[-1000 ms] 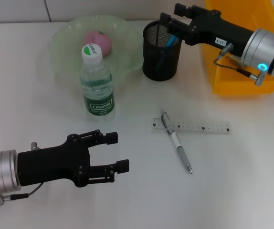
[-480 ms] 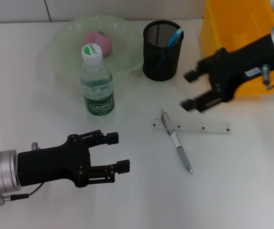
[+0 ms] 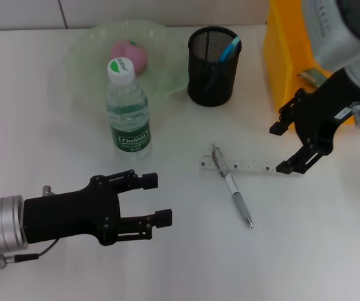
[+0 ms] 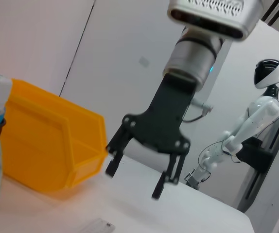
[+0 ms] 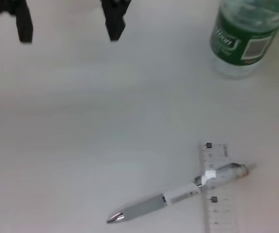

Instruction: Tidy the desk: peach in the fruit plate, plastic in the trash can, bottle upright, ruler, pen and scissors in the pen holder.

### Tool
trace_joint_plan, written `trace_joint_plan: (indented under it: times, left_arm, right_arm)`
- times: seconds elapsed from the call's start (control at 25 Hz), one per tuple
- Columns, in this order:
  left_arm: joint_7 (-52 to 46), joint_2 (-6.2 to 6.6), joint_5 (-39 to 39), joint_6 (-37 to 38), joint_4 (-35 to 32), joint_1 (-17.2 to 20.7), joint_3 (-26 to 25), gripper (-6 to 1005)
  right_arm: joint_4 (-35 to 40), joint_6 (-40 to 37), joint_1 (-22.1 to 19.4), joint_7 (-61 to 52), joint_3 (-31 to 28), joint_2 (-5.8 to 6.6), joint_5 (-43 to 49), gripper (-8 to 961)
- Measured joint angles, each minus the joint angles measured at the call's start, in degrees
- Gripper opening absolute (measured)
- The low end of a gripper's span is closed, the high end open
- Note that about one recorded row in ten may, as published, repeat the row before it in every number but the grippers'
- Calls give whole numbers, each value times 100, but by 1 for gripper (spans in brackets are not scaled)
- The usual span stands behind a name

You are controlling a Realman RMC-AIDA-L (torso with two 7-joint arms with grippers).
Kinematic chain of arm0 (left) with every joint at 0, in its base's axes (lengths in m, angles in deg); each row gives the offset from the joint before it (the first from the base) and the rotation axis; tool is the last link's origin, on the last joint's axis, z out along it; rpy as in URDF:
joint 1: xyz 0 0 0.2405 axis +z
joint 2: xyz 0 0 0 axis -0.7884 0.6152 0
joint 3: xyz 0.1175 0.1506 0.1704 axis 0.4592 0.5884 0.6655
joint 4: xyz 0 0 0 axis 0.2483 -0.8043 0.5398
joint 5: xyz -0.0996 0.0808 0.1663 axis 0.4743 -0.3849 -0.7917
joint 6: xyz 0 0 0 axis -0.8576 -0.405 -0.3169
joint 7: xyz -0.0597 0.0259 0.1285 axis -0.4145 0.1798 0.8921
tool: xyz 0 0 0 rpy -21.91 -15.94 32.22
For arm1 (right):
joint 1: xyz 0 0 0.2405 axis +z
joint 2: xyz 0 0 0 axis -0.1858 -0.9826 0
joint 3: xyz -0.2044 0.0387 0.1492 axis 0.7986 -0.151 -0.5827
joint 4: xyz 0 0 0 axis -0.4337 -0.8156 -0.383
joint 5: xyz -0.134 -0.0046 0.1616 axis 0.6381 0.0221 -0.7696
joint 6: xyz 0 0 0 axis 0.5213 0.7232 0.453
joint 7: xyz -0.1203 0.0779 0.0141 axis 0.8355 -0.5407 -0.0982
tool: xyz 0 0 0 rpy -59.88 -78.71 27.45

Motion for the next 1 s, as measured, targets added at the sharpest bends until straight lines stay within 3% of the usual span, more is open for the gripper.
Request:
trace_joint_plan:
  times: [0.4, 1.0]
  left_arm:
    - [-143, -9, 50, -30, 0, -23, -17, 832]
    - [-157, -9, 106, -165, 0, -60, -14, 832]
  right_arm:
    - [-1287, 1665, 234, 458, 779, -151, -76, 756]
    - [-2009, 2565, 330, 466, 1341, -171, -524, 754]
